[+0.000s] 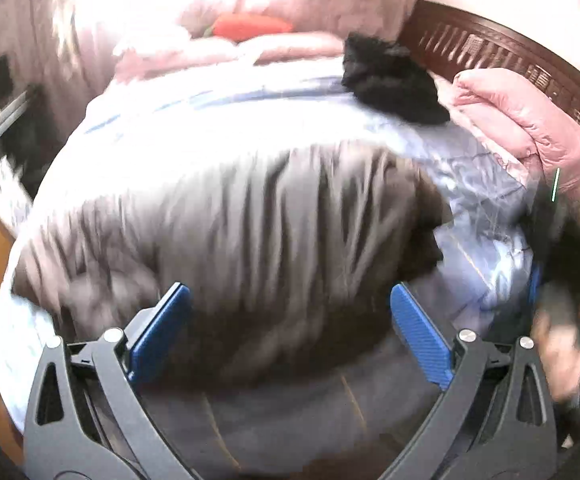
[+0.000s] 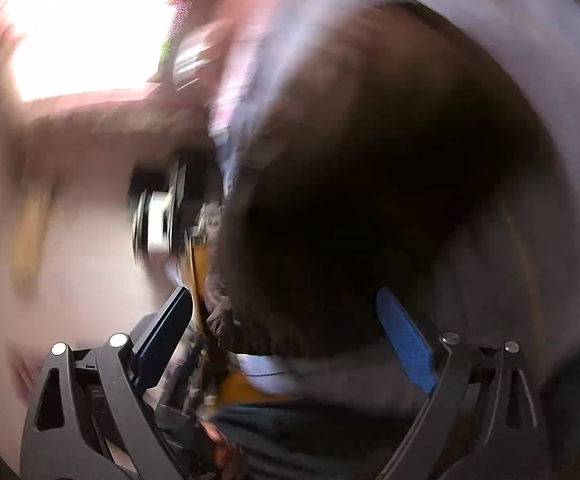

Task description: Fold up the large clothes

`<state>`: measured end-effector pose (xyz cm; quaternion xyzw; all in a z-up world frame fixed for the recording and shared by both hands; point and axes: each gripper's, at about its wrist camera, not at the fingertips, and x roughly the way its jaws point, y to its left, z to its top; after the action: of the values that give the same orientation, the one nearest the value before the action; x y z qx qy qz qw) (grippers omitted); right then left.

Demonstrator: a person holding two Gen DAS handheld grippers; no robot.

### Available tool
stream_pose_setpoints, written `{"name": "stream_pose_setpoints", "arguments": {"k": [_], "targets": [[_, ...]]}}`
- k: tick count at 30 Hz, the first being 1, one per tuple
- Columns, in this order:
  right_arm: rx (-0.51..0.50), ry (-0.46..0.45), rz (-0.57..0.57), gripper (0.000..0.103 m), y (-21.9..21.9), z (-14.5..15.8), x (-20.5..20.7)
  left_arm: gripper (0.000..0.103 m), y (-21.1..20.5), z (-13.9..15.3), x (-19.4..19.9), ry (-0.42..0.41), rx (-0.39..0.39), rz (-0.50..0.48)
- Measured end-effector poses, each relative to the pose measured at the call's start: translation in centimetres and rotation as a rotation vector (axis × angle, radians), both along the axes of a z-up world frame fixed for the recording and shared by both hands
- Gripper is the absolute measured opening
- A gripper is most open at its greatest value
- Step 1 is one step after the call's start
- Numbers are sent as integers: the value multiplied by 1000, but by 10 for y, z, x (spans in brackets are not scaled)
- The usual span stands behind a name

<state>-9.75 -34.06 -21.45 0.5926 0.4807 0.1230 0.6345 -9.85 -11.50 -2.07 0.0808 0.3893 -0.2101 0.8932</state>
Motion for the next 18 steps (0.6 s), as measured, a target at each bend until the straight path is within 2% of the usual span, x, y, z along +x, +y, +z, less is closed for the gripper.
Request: {"name": "stream_pose_setpoints", "arguments": {"k": [2,3,5,7,9,10,11,12,13,15,16,18], "targets": [[102,147,-36,89,15,-38,-16,101,-7,10,25,-93,69,17],[120,172,-21,81,24,-52,-20,101,-9,12,39,-122,106,27],[132,180,-22,75,38,-67,-18,101,6,16,63,-168,168,98],[234,159,-94,63,46,-81,-14,101,29,17,89,-160,195,175],[293,136,-148,55,50,-87,-6,101,62,14,113,-110,216,278],[283,111,-154,47,50,-85,-1,101,83,6,124,-33,205,332],[266,89,-156,44,49,-82,3,101,103,-2,129,42,164,365],[239,65,-158,39,48,-78,9,101,116,-11,132,95,127,382],[237,55,-162,36,48,-77,13,101,127,-29,134,194,96,390],[242,47,-176,32,48,-76,21,101,125,-60,132,309,117,371],[236,39,-187,30,47,-74,27,101,126,-74,126,324,117,379],[139,-10,-181,28,43,-63,43,101,127,-84,120,365,97,380]]}}
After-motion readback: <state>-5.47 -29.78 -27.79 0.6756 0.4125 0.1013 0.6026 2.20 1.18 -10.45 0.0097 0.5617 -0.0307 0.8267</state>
